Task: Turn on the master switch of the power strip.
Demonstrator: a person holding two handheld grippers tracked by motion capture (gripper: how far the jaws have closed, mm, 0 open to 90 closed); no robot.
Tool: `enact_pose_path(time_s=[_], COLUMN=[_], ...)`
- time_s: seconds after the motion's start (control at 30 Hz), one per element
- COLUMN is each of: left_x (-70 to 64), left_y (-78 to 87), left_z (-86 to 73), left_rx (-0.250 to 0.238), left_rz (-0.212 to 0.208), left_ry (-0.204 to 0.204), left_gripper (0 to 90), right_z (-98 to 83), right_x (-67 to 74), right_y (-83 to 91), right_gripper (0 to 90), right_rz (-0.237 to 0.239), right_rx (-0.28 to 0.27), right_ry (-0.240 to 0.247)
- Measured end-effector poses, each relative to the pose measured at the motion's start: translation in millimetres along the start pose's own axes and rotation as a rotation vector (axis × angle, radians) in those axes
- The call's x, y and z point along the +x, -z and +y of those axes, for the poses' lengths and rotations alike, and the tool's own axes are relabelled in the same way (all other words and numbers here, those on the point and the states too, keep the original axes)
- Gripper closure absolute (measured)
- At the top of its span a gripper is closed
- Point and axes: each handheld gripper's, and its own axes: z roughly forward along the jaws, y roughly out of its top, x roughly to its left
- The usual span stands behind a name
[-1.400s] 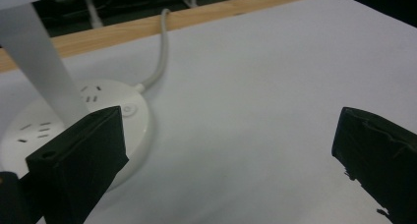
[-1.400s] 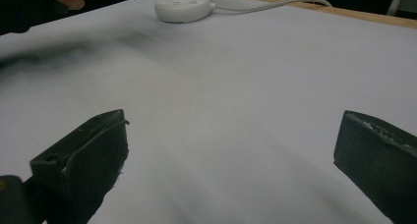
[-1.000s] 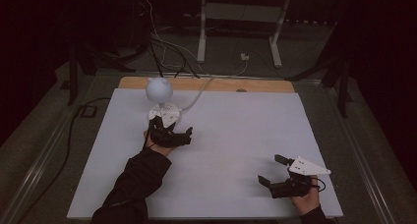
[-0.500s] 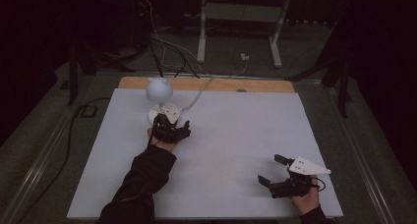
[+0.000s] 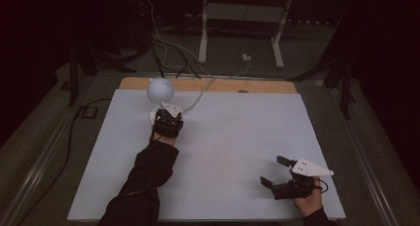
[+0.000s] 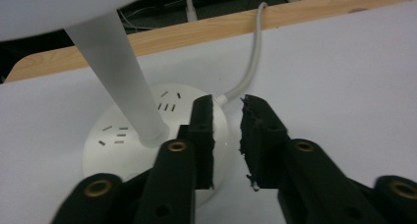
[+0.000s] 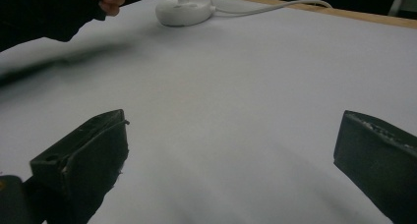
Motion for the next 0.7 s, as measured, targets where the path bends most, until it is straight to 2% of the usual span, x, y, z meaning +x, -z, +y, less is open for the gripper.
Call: enact_pose_path(time_s=[0.1, 0.13, 0.2, 0.27, 0.33, 0.57, 0.63, 0.67, 0.7], left_x=[0.6, 0.4, 1.1, 1.7, 2.1, 4.0, 4.7, 4.0, 4.3], left_y=[-1.0, -1.3, -2.5, -5.1, -8.9, -23.3, -26.7, -28.3, -30.0], left_z=[1.9, 3.0, 3.8, 4.3, 4.2, 1.0, 0.3, -0.2, -0.8], left_rx=[-0.003, -0.009, -0.015, -0.011, -0.003, 0.014, 0.011, 0.013, 0.014], left_rz=[0.007, 0.007, 0.011, 0.018, -0.001, -0.005, -0.01, 0.001, -0.006], left_ry=[0.009, -0.007, -0.012, -0.024, -0.026, -0.045, -0.063, -0.081, -0.08], left_gripper=[83.1, 85.4, 90.0, 90.0, 90.0, 90.0, 90.0, 90.0, 90.0], right_z=[-0.1, -0.1, -0.3, -0.4, -0.5, -0.6, -0.8, -0.8, -0.8], right_x=[-0.2, -0.3, -0.4, -0.6, -0.6, -0.9, -1.0, -1.0, -0.8], right_y=[0.0, 0.0, 0.0, -0.2, -0.4, -0.2, -0.6, -0.8, -0.7], right_gripper=[0.0, 0.0, 0.0, 0.0, 0.0, 0.0, 0.0, 0.0, 0.0], right_rz=[0.0, -0.001, 0.0, 0.001, 0.002, 0.002, 0.004, 0.003, 0.004], right_rx=[0.0, 0.0, 0.001, 0.002, 0.002, 0.002, 0.004, 0.006, 0.005], right_ry=[0.001, 0.0, -0.002, -0.004, -0.004, -0.004, -0.005, -0.003, -0.004])
